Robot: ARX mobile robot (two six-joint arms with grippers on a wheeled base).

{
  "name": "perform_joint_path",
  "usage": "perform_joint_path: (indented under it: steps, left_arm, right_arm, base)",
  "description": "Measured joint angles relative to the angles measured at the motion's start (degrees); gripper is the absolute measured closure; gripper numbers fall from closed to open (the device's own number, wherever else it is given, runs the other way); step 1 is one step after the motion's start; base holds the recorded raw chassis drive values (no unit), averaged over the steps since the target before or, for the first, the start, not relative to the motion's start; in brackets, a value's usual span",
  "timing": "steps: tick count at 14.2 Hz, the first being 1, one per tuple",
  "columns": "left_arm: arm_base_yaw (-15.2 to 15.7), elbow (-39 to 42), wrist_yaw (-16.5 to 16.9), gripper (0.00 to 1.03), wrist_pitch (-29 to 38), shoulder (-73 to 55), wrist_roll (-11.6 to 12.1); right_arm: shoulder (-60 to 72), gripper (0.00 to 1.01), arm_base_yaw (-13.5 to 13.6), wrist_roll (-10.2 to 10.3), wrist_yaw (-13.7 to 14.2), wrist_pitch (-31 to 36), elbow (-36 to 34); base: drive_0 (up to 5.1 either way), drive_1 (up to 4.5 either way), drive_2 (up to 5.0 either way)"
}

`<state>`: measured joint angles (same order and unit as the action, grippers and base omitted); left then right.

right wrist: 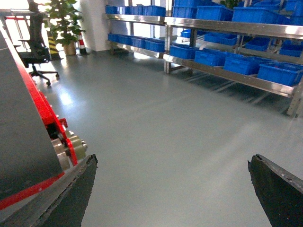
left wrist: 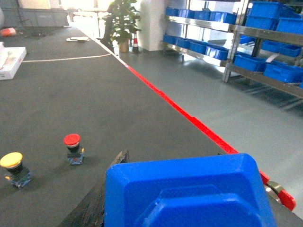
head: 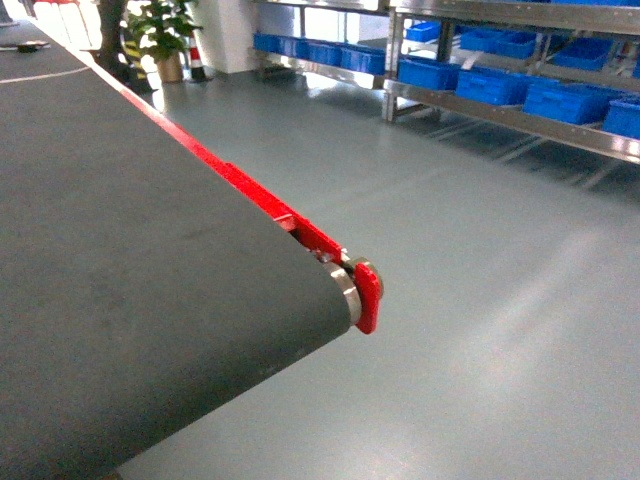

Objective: Pick blue part to blue bin on bottom shelf

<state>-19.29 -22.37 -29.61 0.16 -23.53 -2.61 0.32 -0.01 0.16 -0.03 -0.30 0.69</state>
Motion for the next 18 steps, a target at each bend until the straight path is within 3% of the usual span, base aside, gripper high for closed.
perform_joint_path:
  steps: [18]
  left_arm:
    - [0.0,0.0,0.0,0.59,0.0,0.0,0.0]
  right_arm:
    - [0.0,0.03,0.0,0.0,0.0,0.0,0.0]
  base:
    - [-1.6,-1.59,-1.6]
